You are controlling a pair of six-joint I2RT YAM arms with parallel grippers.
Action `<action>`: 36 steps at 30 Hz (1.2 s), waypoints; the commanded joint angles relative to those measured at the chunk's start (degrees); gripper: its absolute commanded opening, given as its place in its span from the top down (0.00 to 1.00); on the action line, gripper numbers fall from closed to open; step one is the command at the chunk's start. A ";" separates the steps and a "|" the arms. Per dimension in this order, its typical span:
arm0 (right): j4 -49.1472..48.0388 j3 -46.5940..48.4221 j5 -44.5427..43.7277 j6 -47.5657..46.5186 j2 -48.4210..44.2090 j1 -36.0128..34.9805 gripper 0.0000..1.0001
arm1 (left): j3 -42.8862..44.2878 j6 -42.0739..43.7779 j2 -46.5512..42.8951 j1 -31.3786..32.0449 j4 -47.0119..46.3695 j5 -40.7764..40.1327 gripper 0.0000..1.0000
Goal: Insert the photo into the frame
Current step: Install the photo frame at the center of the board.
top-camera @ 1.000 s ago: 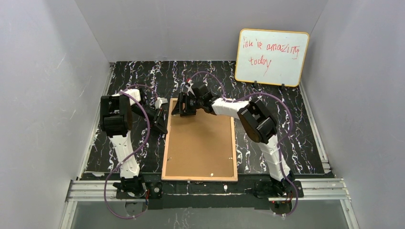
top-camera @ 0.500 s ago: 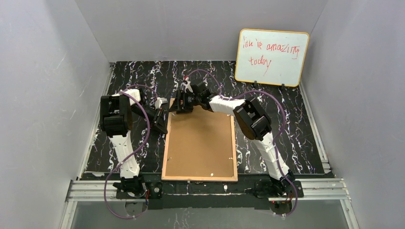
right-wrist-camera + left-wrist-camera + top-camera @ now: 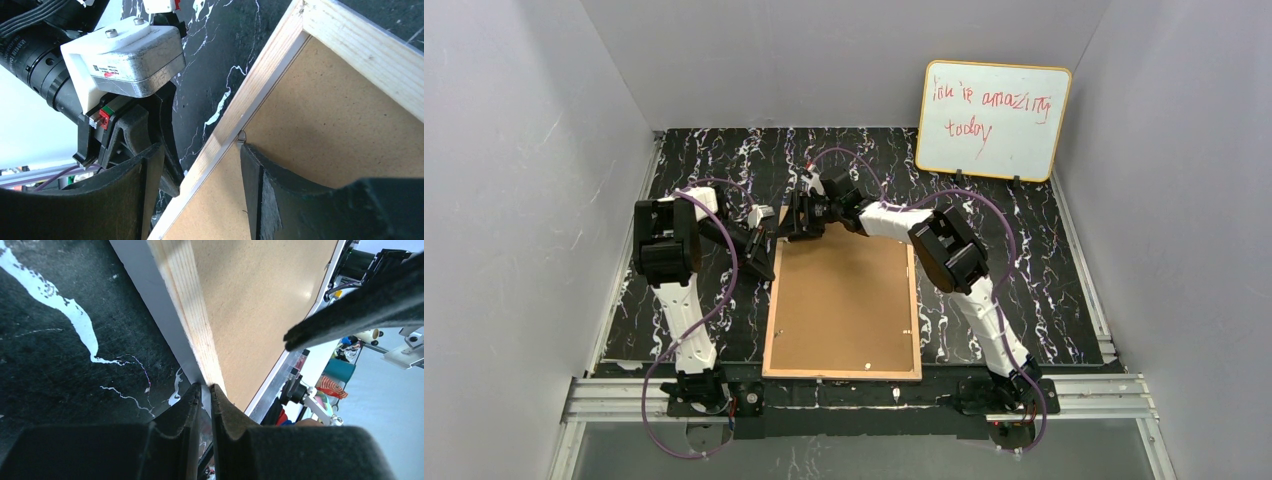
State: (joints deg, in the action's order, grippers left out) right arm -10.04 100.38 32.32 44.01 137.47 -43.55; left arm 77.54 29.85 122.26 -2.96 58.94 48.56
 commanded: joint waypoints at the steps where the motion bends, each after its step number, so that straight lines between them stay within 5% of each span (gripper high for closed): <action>1: 0.47 2.04 1.54 -0.06 2.83 -0.75 0.34 | -0.29 2.46 2.11 0.93 -4.98 -1.71 0.91; 22: -0.10 -2.18 -4.99 -0.74 -4.97 4.66 0.34 | -0.74 3.19 2.04 0.85 -4.71 -2.33 0.91; 36: 11.23 -2.88 -15.87 -8.39 -7.66 5.58 0.35 | -0.83 3.32 2.33 0.87 -4.80 -2.33 0.91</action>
State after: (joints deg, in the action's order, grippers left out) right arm -3.11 96.60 20.10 38.68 131.79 -37.34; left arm 77.54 30.44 122.41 -3.07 59.07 48.80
